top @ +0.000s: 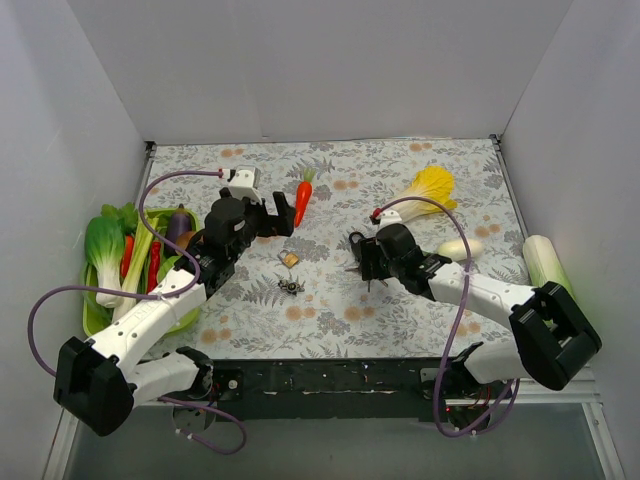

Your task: Unlock with the key

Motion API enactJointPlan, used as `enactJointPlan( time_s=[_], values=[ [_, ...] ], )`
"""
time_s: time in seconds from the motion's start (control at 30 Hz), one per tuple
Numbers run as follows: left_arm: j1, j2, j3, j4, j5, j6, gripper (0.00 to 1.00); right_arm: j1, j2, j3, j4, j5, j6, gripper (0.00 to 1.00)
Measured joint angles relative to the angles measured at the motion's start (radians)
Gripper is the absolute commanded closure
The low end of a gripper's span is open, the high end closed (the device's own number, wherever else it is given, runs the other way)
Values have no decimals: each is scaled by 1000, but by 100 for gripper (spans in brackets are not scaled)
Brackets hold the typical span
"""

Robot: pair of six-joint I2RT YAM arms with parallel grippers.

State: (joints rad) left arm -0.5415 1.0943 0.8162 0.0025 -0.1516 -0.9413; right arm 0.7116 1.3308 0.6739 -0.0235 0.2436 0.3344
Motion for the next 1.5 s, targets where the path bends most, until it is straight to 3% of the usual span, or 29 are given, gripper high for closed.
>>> enactJointPlan(
  time_s=[0.4,0.63,0.83,1.1,1.3,1.5],
  values=[
    [0,-3,0,1,15,19,2,-60,81,-14,79,9,73,36],
    [0,-3,0,1,29,26,2,-60,150,-16,105,47,86,50],
    [0,-9,-10,6,29,37,2,-60,134,-45,113,111,114,57],
    [-7,-1,-34,29,64,46,2,-60,-27,-177,68,151,161,57],
    [-91,51,-42,40,103,22,2,-60,-171,-242,41,146,188,56],
    [-246,120,-103,91,151,-48,2,-60,-308,-267,28,113,155,37]
  ],
)
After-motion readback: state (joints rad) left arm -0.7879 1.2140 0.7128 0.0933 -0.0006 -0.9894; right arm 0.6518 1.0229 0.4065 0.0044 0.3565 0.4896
